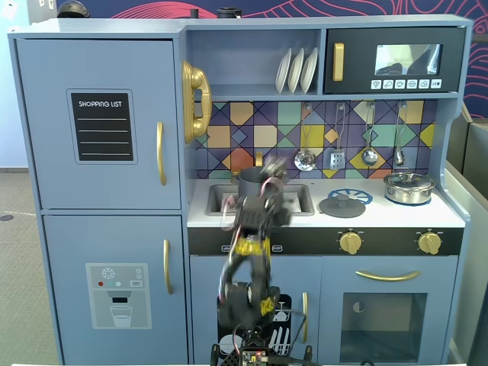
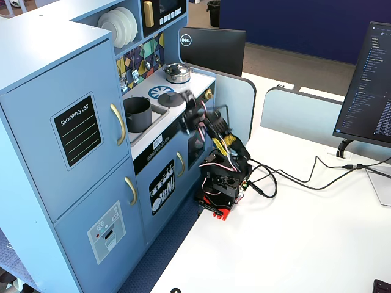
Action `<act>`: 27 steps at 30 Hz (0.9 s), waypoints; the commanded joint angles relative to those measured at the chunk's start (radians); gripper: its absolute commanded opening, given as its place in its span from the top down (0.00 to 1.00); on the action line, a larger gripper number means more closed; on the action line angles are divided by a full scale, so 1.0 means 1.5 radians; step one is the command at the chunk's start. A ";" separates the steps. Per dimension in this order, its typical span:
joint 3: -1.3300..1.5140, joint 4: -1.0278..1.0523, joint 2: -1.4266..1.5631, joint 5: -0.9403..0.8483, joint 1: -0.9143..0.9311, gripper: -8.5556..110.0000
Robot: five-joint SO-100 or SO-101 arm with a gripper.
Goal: Take off the lid from the gray recipient and place it on the counter
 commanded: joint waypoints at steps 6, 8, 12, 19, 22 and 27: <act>0.366 -0.078 0.157 -0.028 -0.146 0.93; 0.435 -0.091 0.170 -0.002 -0.172 0.93; 0.532 -0.101 0.194 0.028 -0.189 0.93; 0.538 0.082 0.194 0.036 -0.185 0.93; 0.538 0.161 0.194 -0.005 -0.180 0.92; 0.538 0.202 0.195 0.002 -0.180 0.91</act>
